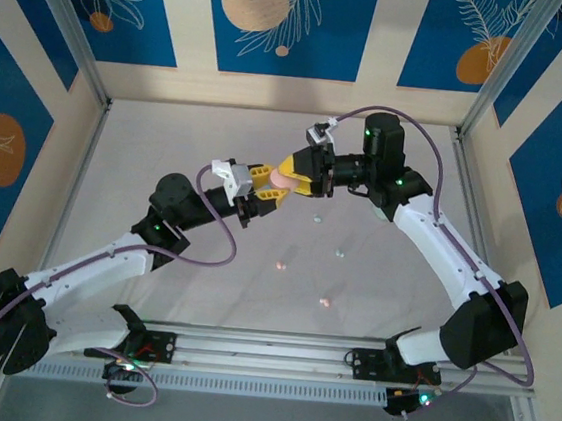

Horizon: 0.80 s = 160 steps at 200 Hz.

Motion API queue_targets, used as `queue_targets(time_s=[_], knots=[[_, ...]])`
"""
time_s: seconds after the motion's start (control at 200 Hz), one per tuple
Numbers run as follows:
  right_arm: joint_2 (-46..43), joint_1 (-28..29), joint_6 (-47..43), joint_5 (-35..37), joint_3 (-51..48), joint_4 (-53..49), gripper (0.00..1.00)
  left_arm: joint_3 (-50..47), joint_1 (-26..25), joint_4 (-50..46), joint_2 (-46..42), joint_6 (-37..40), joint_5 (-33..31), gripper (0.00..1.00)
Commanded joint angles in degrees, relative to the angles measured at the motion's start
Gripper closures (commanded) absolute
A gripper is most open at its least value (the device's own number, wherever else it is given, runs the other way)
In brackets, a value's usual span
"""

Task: Insert wireless bluetooth earbuds into charging case

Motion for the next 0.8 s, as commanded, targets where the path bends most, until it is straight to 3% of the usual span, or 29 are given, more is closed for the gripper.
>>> queue_targets(time_s=[0.0, 0.195, 0.28, 0.385, 0.65, 0.795], knots=[[-0.07, 0.46, 2.37, -2.55, -0.67, 1.59, 0.53, 0.82, -0.54, 2.96, -0.35, 1.24, -1.35, 0.67], [-0.92, -0.18, 2.26, -2.74, -1.94, 1.52, 0.57, 0.47, -0.52, 3.13, -0.27, 1.07, -2.31, 0.68], [-1.53, -0.73, 2.27, -2.89, -2.47, 1.32, 0.48, 0.16, -0.54, 3.53, -0.35, 0.93, -2.84, 0.68], [-2.2, -1.28, 1.61, -3.93, -2.93, 1.45, 0.47, 0.06, -0.5, 3.55, -0.44, 0.76, -3.02, 0.68], [-2.06, -0.8, 1.57, -5.7, -2.44, 2.13, 0.68, 0.37, -0.51, 3.05, 0.0, 0.2, -2.84, 0.68], [-2.62, -0.84, 2.65, -4.68, -2.54, 3.41, 0.77, 0.64, -0.55, 2.17, -0.06, -0.12, -2.68, 0.6]])
